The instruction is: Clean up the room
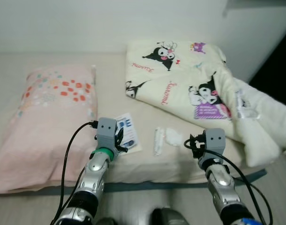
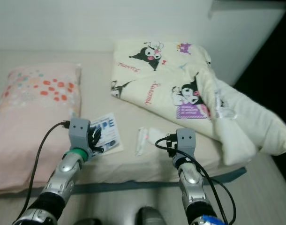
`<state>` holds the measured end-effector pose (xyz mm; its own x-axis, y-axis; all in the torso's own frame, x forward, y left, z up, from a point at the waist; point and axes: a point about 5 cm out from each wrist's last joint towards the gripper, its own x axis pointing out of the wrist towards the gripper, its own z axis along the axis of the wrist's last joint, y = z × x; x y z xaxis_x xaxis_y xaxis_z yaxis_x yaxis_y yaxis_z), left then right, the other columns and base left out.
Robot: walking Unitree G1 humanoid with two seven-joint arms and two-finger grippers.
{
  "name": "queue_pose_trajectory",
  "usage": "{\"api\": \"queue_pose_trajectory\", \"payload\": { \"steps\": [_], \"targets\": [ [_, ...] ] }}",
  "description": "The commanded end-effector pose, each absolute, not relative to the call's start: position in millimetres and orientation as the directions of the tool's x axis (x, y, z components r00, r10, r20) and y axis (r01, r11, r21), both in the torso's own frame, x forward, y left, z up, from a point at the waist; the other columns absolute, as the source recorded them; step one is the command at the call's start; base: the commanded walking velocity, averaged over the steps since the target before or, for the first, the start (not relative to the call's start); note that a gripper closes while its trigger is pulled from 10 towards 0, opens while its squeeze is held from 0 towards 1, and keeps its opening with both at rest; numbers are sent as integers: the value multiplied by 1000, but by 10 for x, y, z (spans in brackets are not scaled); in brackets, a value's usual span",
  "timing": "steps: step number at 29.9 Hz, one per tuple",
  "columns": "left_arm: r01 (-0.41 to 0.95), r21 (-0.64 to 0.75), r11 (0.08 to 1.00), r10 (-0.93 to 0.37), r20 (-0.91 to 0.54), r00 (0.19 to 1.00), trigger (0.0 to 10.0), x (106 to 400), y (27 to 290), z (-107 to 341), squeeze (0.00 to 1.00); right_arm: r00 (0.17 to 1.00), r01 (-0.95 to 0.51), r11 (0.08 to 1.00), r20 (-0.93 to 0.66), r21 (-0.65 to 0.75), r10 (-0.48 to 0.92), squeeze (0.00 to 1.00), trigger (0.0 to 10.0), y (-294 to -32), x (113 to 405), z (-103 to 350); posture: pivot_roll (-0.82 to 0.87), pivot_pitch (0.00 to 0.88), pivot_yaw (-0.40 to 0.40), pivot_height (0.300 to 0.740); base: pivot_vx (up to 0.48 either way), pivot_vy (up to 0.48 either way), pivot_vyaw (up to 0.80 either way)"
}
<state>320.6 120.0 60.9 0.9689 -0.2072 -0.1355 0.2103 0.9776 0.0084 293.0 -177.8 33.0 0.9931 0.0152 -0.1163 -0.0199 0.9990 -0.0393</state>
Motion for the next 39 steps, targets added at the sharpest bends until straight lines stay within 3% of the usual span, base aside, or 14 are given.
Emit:
{"api": "queue_pose_trajectory", "payload": {
  "steps": [1,16,21,29,39],
  "targets": [
    [223,12,975,-218,-165,962,10000,3161,1159,533,0,992,1,999,-126,-37,-6,0,10000,-1825,2902,304,4,74,15,740,0,0,0],
    [209,5,978,-206,-142,968,10000,3113,1218,522,0,992,55,997,-113,-58,-61,0,10000,-1872,2891,309,14,64,4,740,0,0,0],
    [203,16,979,-198,-158,968,10000,3092,1214,495,0,992,58,996,-111,-61,-65,0,10000,-1881,2885,311,10,70,1,740,0,-465,0],
    [141,4,990,-138,-195,971,10000,3099,1264,451,0,988,74,996,-129,-59,-81,0,10000,-1902,2878,297,6,90,-1,740,0,0,0],
    [149,23,989,-142,-194,971,10000,3136,1298,485,0,979,135,988,-142,-74,-145,0,10000,-1988,3033,402,16,127,12,735,0,0,0]
  ]
}}
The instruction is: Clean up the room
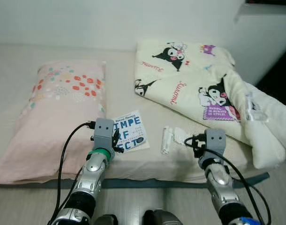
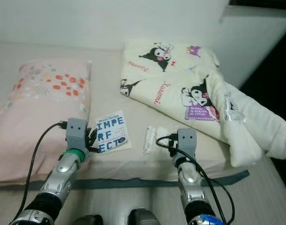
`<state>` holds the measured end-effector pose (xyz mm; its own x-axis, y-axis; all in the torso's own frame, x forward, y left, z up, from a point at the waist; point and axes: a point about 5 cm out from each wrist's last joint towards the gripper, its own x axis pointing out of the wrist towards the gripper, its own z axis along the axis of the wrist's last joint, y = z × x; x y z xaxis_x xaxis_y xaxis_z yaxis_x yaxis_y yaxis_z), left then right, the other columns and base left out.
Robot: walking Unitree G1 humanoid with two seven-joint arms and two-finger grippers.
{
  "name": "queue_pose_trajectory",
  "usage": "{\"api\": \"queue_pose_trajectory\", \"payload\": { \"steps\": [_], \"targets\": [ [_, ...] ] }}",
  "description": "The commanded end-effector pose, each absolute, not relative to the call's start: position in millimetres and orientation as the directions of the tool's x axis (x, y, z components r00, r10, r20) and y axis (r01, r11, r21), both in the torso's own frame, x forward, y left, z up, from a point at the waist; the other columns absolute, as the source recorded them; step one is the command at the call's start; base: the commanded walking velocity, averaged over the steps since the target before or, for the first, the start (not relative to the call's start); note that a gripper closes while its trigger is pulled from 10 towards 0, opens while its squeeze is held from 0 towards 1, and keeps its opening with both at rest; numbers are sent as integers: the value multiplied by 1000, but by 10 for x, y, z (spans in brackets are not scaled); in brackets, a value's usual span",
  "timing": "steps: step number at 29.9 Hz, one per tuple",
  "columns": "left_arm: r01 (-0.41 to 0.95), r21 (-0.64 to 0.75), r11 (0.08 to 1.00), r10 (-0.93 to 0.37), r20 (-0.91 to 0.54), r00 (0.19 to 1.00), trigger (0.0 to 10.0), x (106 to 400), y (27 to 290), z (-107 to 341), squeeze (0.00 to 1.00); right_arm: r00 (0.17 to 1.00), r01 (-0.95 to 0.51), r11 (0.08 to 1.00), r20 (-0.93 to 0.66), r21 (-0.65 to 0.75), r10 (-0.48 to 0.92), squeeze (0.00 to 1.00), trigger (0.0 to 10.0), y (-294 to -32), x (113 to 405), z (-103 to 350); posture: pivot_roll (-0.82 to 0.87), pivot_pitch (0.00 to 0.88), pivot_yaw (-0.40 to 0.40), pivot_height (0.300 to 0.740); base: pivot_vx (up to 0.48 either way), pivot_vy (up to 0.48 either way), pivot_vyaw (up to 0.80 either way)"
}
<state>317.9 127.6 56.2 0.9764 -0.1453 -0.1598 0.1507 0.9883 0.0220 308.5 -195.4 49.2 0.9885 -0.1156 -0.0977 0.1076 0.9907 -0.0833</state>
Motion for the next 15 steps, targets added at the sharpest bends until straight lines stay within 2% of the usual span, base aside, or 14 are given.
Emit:
{"api": "queue_pose_trajectory", "payload": {
  "steps": [1,7,15],
  "targets": [
    [151,23,988,-144,-189,971,10000,3142,1296,496,0,978,146,986,-138,-77,-156,0,10000,-2003,3038,410,17,131,13,730,0,0,0],
    [187,35,982,-181,-122,976,10000,3163,1259,619,0,973,179,980,-131,-81,-189,0,10000,-2079,3071,447,34,173,27,706,0,0,0],
    [242,35,970,-243,23,970,10000,3114,1247,797,0,977,170,981,-116,-94,-180,0,10000,-2093,3124,505,49,172,0,681,0,0,0]
  ]
}}
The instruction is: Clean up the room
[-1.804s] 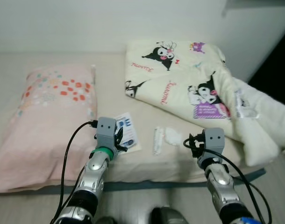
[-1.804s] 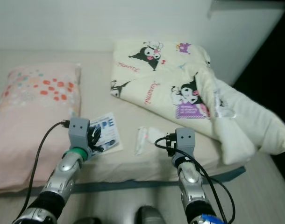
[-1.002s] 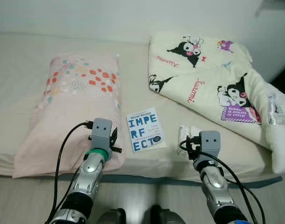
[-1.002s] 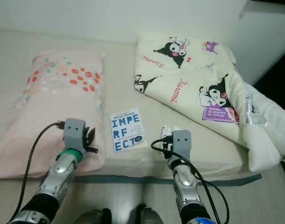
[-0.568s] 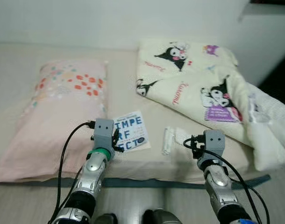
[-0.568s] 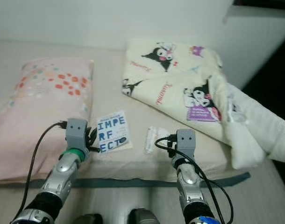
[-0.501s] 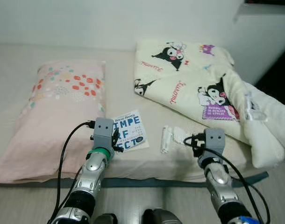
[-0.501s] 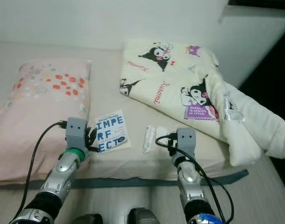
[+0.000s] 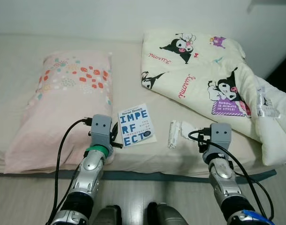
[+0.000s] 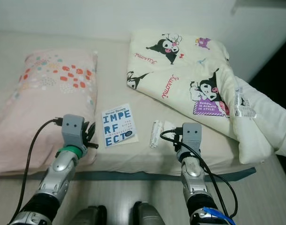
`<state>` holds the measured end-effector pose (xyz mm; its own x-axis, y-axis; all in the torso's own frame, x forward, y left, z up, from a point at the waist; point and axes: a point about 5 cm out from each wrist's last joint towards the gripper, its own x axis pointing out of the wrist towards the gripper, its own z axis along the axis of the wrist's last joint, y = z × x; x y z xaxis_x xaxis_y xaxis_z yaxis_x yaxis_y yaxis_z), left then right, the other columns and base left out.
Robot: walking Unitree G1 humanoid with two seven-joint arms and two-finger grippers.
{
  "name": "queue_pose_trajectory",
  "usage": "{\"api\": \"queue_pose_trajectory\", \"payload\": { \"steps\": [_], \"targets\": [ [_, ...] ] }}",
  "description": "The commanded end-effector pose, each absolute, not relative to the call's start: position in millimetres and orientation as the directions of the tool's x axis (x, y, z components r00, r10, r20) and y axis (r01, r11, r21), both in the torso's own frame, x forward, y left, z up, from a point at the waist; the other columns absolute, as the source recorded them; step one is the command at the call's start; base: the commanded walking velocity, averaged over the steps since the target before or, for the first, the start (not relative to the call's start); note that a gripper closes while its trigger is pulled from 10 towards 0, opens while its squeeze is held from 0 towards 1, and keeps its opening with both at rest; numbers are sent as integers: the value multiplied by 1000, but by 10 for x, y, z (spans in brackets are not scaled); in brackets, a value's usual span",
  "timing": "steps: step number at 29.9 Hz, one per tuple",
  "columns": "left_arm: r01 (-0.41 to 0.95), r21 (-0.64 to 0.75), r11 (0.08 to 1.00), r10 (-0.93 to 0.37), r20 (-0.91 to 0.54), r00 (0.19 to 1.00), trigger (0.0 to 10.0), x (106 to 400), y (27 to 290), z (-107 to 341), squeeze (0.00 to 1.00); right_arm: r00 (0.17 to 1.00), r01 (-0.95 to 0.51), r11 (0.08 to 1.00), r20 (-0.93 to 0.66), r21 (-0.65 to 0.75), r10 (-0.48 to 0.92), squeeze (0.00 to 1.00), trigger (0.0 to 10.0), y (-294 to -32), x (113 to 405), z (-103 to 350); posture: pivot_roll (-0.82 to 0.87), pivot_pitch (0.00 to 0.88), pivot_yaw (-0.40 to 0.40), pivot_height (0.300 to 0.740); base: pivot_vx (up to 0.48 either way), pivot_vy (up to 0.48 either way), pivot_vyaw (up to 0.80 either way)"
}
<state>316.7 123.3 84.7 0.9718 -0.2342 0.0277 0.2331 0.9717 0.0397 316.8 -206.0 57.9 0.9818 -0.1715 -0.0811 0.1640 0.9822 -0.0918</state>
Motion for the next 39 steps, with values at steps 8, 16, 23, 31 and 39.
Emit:
{"api": "queue_pose_trajectory", "payload": {
  "steps": [8,16,23,31,39],
  "targets": [
    [269,69,961,-271,30,962,10000,3075,1223,798,0,977,168,981,-114,-92,-178,0,10000,-2084,3151,520,56,160,11,656,0,0,0],
    [298,54,953,-299,13,954,10000,3094,1192,815,0,970,212,974,-101,-79,-219,0,10000,-2133,3132,523,48,159,19,652,0,0,0],
    [307,61,950,-309,33,950,10000,3086,1202,855,0,968,233,968,-76,-92,-240,0,10000,-2166,3136,563,45,166,13,632,0,0,0],
    [342,77,937,-345,41,938,10000,3047,1200,876,0,970,231,969,-55,-86,-236,0,10000,-2110,3112,552,47,163,20,627,0,0,0],
    [400,87,912,-405,36,914,10000,3020,1124,896,0,968,248,965,-24,-83,-250,0,10000,-2110,3091,581,47,183,38,627,0,0,0]
  ]
}}
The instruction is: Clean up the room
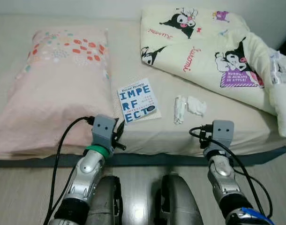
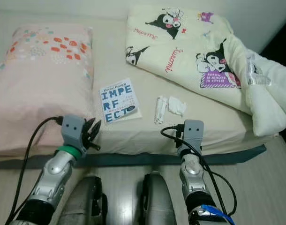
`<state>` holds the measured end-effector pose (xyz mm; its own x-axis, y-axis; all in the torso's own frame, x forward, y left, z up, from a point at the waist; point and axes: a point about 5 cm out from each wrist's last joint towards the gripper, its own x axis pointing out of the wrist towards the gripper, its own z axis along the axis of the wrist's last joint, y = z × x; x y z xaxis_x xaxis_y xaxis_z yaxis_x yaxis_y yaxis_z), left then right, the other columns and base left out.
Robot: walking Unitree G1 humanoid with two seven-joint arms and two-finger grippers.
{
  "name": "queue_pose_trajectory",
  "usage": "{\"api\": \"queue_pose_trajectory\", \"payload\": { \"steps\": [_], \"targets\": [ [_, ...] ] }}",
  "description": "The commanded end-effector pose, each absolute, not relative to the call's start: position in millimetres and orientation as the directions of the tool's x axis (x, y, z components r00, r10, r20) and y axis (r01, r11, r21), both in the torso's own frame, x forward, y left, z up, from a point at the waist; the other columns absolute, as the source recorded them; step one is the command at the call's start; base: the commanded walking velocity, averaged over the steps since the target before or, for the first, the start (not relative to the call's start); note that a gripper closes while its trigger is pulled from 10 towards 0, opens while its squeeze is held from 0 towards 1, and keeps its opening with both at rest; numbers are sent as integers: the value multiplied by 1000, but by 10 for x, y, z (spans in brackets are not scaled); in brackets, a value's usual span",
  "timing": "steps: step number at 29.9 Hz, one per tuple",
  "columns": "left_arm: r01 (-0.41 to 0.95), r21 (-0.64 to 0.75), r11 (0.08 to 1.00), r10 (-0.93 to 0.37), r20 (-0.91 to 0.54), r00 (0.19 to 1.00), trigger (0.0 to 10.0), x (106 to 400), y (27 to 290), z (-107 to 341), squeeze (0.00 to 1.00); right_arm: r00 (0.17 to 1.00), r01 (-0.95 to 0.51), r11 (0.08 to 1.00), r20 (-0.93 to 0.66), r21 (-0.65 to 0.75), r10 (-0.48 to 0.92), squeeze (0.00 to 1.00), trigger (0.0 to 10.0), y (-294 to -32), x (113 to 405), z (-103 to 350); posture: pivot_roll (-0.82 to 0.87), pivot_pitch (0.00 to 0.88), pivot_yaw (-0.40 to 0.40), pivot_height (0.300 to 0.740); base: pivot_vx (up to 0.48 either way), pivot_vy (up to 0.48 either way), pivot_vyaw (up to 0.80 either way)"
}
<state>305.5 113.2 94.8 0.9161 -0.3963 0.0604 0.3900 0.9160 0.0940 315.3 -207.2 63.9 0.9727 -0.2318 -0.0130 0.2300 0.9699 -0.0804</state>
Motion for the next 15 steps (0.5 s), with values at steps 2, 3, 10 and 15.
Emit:
{"api": "queue_pose_trajectory", "payload": {
  "steps": [2,3,10,15],
  "targets": [
    [409,83,909,-413,35,910,10000,3029,1114,911,0,968,250,965,1,-80,-250,0,10000,-2111,3100,628,50,195,46,627,0,0,0],
    [409,83,909,-413,35,910,10000,3029,1114,911,0,968,250,965,1,-80,-250,0,10000,-2111,3100,628,50,195,46,627,0,0,0],
    [438,69,896,-443,68,894,10000,3050,1096,1039,0,957,289,946,72,-146,-281,0,10000,-2186,3204,832,47,227,59,627,0,0,0],
    [455,79,887,-461,88,883,10000,3039,1121,1117,0,944,327,934,102,-143,-315,0,10000,-2335,3335,1042,44,244,61,627,0,0,0]
  ]
}}
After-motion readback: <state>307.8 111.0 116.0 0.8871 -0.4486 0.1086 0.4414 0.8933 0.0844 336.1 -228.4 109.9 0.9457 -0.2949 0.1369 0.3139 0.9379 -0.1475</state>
